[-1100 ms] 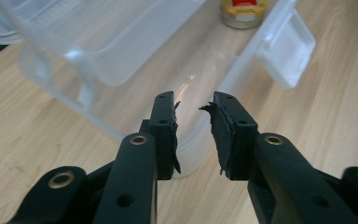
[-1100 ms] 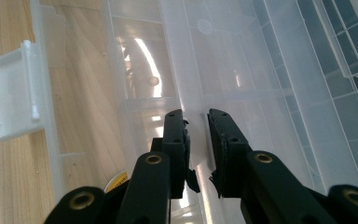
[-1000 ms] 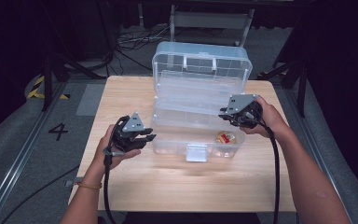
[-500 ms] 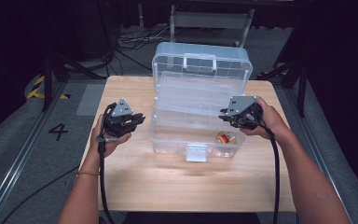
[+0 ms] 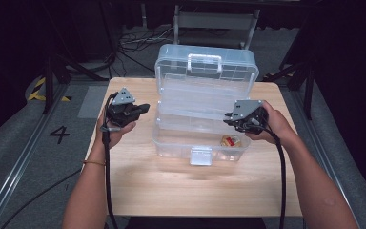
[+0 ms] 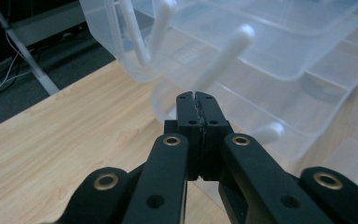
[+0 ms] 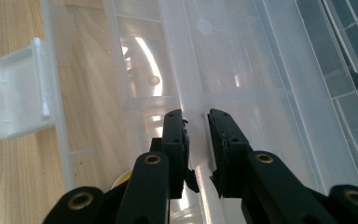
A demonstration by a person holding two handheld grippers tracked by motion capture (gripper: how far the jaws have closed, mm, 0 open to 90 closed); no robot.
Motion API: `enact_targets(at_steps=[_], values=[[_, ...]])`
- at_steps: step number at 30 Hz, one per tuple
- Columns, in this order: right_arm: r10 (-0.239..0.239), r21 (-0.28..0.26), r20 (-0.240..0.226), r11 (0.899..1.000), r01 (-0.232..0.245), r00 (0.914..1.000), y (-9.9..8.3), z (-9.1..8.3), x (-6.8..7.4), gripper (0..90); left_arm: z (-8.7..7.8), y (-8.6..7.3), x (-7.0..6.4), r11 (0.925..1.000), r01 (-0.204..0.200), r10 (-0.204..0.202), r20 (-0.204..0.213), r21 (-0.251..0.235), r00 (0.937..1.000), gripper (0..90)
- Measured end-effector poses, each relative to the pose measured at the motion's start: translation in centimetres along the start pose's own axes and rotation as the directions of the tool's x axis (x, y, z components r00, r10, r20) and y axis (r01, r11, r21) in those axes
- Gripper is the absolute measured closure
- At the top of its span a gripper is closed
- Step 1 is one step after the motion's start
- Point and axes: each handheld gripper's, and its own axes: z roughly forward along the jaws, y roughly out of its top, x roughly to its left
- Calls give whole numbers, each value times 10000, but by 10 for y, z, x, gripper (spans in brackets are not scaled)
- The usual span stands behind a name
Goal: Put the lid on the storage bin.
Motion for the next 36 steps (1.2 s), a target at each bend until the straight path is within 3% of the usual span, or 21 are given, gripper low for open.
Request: enact_targets(at_steps=[4,14,23,29,33,34,36], values=[[-104,0,29,9999,104,9999,-1,0,3,769,4,8,4,9995,238,-239,-65,-197,9997,900],[-89,-76,-26,9999,89,10000,-3,0,8,770,12,32,5,9954,578,-563,224,-769,9982,900],[-45,-59,10,10000,45,10000,-5,-1,9,767,17,54,2,9950,384,-391,-57,-918,9992,900],[-46,-65,4,10000,46,10000,-6,-1,12,762,18,56,3,9906,616,-641,-168,-1221,9978,900],[-66,7,17,10000,66,10000,-8,-2,15,762,17,56,4,9914,420,-463,-324,-1236,9984,900],[-66,37,-11,10000,66,10000,-9,-2,16,762,17,55,3,9912,577,-602,-178,-1192,9980,900],[18,53,0,10000,-18,10000,-11,-4,17,761,16,54,1,9914,485,-514,-208,-1212,9985,900]])
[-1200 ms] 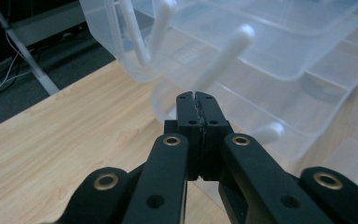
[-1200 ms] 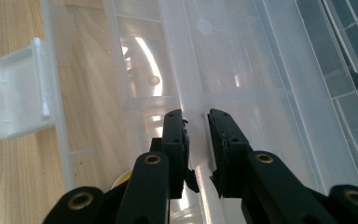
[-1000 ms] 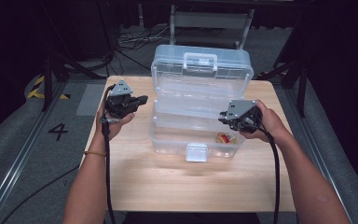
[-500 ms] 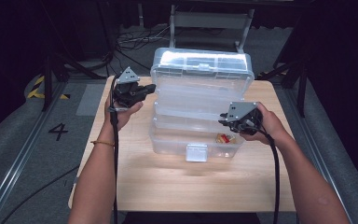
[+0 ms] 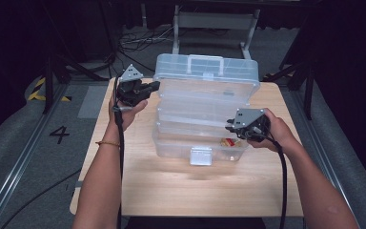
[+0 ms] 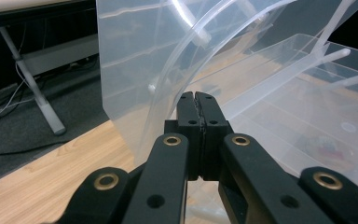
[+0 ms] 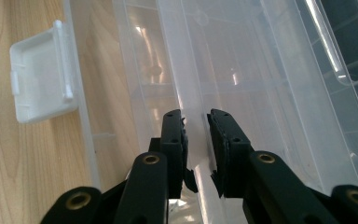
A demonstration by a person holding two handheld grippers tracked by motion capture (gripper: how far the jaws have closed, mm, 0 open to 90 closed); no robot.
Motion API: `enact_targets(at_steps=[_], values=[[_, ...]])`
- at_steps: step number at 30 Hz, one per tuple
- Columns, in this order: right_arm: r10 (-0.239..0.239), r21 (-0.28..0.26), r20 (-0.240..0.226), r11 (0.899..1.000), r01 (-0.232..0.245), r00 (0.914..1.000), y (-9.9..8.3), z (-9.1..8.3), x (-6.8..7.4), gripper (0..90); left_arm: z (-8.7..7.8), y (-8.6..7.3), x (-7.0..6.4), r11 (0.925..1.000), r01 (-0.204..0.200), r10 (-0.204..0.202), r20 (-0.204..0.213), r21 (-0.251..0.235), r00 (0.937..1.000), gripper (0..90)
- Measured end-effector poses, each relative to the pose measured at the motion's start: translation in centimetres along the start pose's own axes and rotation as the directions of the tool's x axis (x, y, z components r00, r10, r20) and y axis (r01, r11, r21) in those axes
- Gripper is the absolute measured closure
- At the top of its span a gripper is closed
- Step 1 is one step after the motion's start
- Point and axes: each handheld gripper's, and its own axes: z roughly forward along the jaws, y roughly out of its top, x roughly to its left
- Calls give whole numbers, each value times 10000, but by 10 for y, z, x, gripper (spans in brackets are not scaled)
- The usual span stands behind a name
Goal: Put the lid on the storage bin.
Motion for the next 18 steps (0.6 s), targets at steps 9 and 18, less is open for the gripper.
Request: enact_targets(at_steps=[9,18], values=[[194,-205,148,9996,-191,9997,-10,-8,4,782,-5,-7,-4,9996,-257,256,124,90,9996,900],[650,-490,159,9967,-642,9978,-24,-18,4,798,-10,-11,-9,9955,-876,879,-62,353,9961,900]])
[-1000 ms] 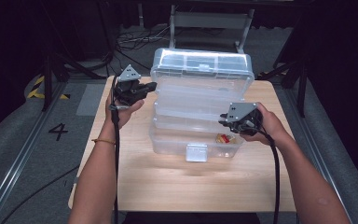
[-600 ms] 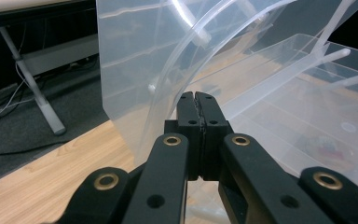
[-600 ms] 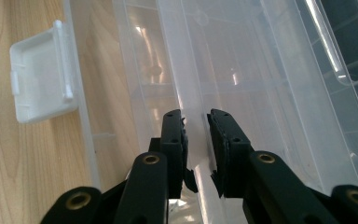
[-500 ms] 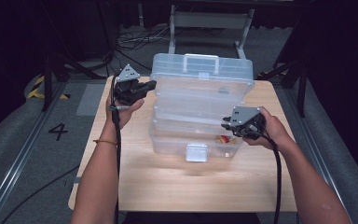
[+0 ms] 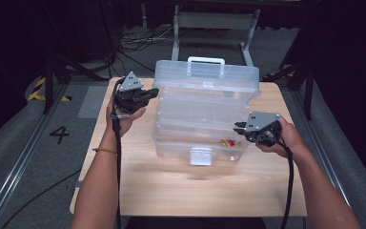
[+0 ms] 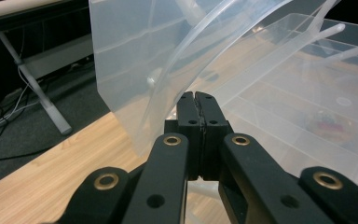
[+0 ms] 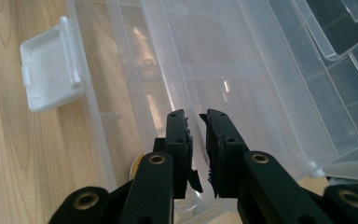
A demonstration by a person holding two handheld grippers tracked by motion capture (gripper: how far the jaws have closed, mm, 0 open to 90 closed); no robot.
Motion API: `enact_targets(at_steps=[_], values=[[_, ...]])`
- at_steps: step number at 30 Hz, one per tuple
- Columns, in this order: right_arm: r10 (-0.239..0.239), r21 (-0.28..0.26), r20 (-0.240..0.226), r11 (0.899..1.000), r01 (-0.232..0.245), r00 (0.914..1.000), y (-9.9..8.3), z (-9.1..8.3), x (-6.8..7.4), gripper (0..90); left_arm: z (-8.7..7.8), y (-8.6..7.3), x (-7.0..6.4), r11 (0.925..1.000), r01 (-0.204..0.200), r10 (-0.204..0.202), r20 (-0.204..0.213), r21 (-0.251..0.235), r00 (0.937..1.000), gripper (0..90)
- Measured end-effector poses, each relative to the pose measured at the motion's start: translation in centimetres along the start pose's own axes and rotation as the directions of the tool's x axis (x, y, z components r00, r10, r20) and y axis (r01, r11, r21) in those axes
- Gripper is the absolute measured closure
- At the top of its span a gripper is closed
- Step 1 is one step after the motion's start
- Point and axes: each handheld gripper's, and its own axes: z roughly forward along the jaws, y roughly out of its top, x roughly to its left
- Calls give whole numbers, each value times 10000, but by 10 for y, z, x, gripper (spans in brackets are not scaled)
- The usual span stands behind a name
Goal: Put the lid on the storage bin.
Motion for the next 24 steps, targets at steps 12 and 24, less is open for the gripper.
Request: enact_targets(at_steps=[12,24], values=[[1025,-772,200,9919,-1007,9945,-29,-26,-8,844,-4,-5,-10,9993,-279,278,36,240,9996,900],[1559,-678,474,9860,-1526,9866,-52,-29,-6,830,-9,-13,-16,9958,-686,678,142,605,9976,900]])
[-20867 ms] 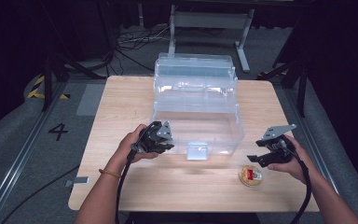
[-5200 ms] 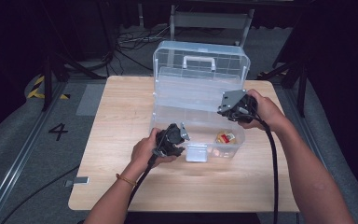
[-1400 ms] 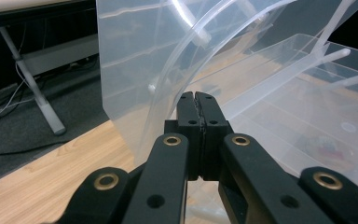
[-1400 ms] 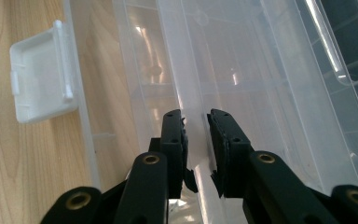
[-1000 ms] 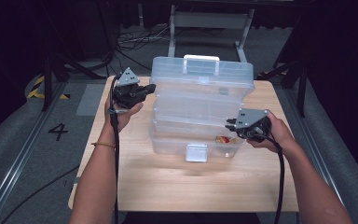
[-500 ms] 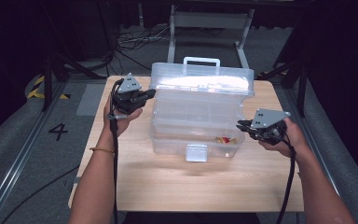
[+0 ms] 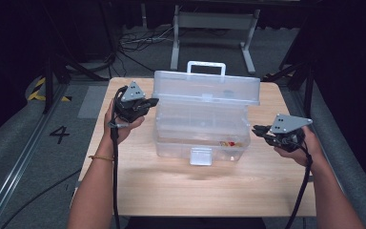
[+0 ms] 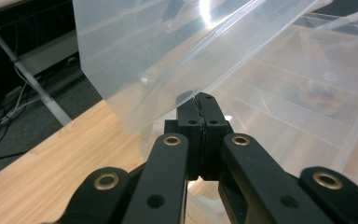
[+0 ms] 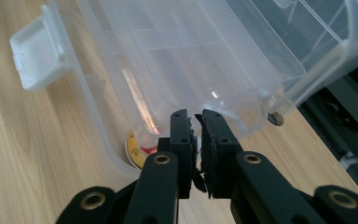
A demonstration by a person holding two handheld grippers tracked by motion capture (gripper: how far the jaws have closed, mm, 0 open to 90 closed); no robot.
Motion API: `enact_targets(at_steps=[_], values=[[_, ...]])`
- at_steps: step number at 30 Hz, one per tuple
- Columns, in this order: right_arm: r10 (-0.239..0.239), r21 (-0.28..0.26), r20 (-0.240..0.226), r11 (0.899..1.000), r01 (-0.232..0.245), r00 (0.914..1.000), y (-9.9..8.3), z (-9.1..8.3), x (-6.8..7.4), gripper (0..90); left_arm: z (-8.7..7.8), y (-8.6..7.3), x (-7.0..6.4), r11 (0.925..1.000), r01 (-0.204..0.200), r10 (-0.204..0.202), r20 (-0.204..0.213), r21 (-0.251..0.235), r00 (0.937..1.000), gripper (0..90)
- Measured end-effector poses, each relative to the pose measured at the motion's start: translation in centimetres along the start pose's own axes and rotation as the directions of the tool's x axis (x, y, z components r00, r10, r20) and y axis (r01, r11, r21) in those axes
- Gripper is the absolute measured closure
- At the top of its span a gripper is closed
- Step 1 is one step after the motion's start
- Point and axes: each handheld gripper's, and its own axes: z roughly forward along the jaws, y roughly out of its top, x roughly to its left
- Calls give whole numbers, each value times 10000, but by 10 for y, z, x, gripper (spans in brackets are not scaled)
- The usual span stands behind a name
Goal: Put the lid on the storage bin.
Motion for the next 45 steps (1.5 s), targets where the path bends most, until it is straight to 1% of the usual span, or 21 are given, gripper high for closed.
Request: enact_targets(at_steps=[3,4,7,8,9,10,11,13,17,18,19,22,23,25,26,28,31,33,37,45], values=[[141,20,31,9999,-141,9999,-5,1,-1,817,-1,-2,-2,9999,-88,88,10,91,10000,900],[160,61,105,9999,-160,9998,-7,1,-1,804,-1,-4,-4,9997,-135,134,45,213,9999,900],[262,132,156,9996,-264,9995,-11,3,-1,792,-1,-6,-7,9992,-241,239,69,308,9997,900],[375,133,122,9992,-377,9992,-14,4,-1,780,-2,-9,-8,9988,-328,325,99,373,9994,900],[398,155,142,9991,-400,9991,-15,4,-1,779,-2,-10,-9,9984,-370,369,30,435,9993,900],[411,157,151,9990,-414,9990,-16,5,-1,773,-3,-12,-10,9985,-300,295,118,465,9995,900],[411,157,151,9990,-414,9990,-16,5,-1,773,-3,-12,-10,9985,-300,295,118,465,9995,900],[509,251,145,9984,-512,9986,-18,7,0,764,-3,-15,-12,9975,-440,432,158,550,9989,900],[567,322,118,9979,-571,9983,-21,9,2,742,-3,-20,-16,9958,-558,552,103,722,9984,900],[538,350,103,9979,-541,9985,-22,10,2,733,-3,-21,-16,9954,-572,560,170,763,9983,900],[558,350,112,9978,-561,9984,-22,10,3,724,-3,-22,-18,9945,-619,613,102,841,9981,900],[742,366,84,9966,-745,9972,-25,12,3,696,-3,-24,-21,9931,-686,678,115,955,9976,900],[814,369,158,9960,-820,9966,-26,13,3,693,-4,-25,-22,9934,-658,655,68,936,9978,900],[877,410,118,9953,-881,9961,-29,14,3,681,-4,-26,-22,9933,-694,694,31,921,9976,900],[877,410,118,9953,-881,9961,-29,14,3,681,-4,-27,-22,9935,-684,682,52,911,9977,900],[1035,394,115,9938,-1039,9946,-33,15,4,666,-5,-30,-24,9930,-674,665,128,972,9977,900],[1094,434,133,9930,-1099,9939,-35,16,4,657,-5,-32,-24,9922,-689,681,106,1039,9976,900],[1285,395,119,9909,-1289,9916,-37,17,4,645,-6,-34,-25,9914,-711,701,133,1102,9975,900],[1422,410,302,9888,-1434,9894,-40,18,4,623,-7,-37,-25,9869,-839,831,114,1381,9965,900],[1674,237,516,9854,-1688,9845,-44,18,2,611,-10,-44,-27,9820,-864,870,38,1681,9962,900]])
